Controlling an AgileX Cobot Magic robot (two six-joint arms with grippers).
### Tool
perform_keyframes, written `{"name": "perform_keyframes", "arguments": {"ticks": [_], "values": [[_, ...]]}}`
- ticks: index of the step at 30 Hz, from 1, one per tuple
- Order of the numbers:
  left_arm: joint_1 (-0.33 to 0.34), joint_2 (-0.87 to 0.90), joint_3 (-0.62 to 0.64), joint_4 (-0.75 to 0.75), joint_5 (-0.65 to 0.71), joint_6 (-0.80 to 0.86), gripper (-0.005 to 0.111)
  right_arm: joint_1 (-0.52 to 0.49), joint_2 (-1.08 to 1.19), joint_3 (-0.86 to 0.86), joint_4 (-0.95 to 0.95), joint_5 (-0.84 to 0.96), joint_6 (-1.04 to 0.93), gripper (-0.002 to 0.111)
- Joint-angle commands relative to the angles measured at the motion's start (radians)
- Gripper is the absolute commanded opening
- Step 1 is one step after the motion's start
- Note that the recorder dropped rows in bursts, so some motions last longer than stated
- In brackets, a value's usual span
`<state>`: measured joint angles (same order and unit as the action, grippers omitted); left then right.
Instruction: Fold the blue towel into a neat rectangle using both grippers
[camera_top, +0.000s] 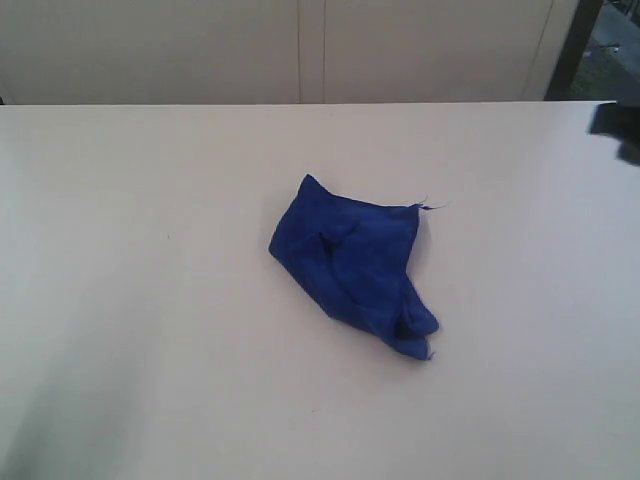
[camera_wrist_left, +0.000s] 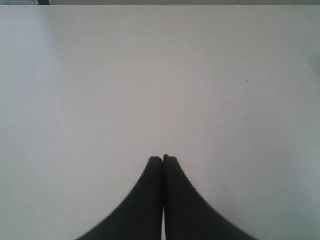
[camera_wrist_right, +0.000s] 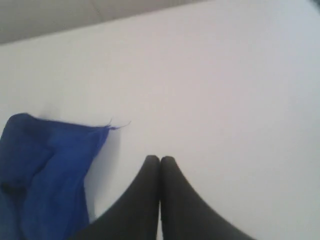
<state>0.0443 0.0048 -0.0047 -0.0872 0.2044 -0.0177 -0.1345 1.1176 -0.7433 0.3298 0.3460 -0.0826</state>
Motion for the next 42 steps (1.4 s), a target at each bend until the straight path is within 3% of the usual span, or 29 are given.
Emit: {"name": "perform_keyframes", "arguments": {"ticks": [1, 9, 13, 17, 42], "values": [[0.003, -0.005, 0.005, -0.008, -0.002, -0.002, 0.000, 0.108, 0.275, -0.123, 0.221, 0.011, -0.196, 0.000], [0.003, -0.005, 0.005, -0.008, -0.002, -0.002, 0.000, 0.203, 0.626, -0.341, 0.261, 0.011, -0.217, 0.002], [0.003, -0.005, 0.005, -0.008, -0.002, -0.002, 0.000, 0.213, 0.739, -0.423, 0.280, 0.011, -0.217, 0.018], [0.003, -0.005, 0.005, -0.008, -0.002, -0.002, 0.000, 0.214, 0.799, -0.476, 0.280, 0.013, -0.217, 0.026], [0.003, -0.005, 0.005, -0.008, -0.002, -0.002, 0.000, 0.263, 0.918, -0.502, 0.280, -0.148, -0.217, 0.024]]}}
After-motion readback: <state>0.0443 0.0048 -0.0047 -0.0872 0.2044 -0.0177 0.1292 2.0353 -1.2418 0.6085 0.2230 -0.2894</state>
